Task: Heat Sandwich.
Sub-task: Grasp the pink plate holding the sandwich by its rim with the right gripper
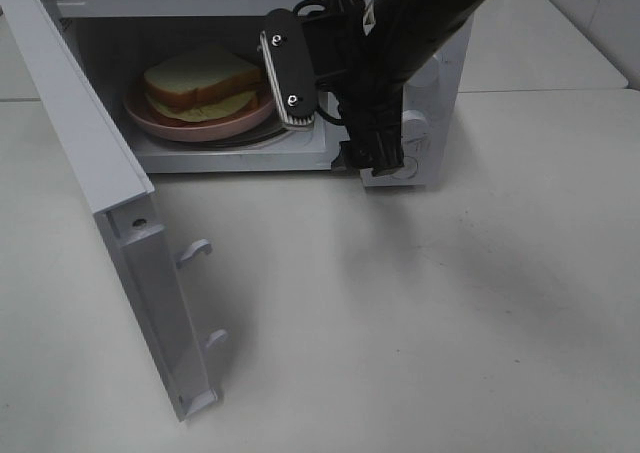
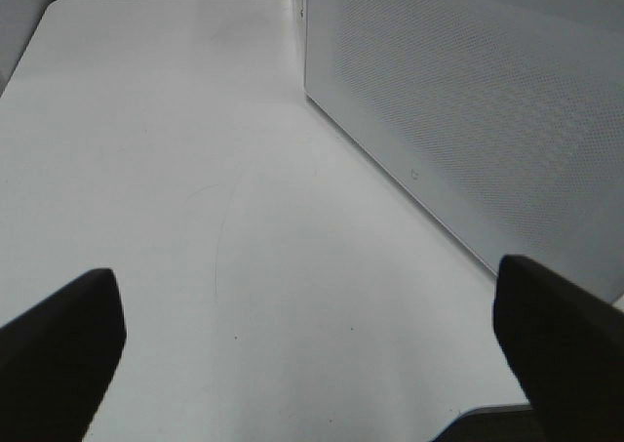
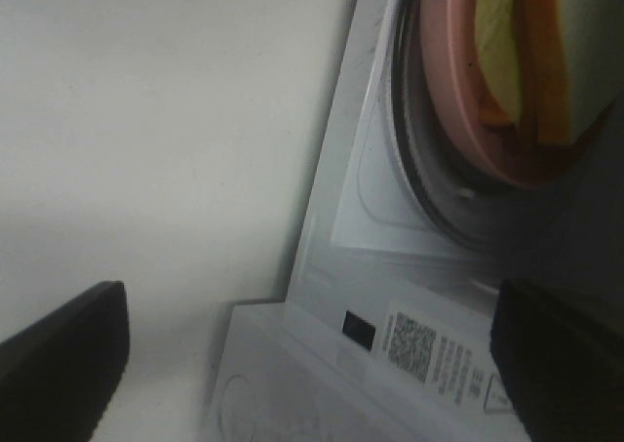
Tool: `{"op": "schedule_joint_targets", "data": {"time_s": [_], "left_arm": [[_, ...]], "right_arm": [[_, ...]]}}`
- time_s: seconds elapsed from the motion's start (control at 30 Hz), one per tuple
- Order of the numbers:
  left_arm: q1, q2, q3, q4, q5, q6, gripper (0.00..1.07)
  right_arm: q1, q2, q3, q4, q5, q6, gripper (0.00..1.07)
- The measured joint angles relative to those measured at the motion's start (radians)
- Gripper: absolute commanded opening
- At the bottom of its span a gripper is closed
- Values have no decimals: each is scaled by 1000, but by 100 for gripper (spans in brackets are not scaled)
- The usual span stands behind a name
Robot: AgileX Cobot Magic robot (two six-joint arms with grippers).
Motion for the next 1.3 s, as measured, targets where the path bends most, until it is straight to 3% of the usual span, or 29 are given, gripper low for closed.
{"op": "schedule_joint_targets", "data": {"time_s": [0.47,1.1,1.3], "left_arm": [[0,0,0,0,0,0,97],[0,0,0,0,0,0,97],[0,0,0,0,0,0,97]], "right_arm": [[12,163,-122,5,-69,-1,93],[12,395,-353,28,-70,-1,93],[12,470,-474,50,-17,0,92]]}}
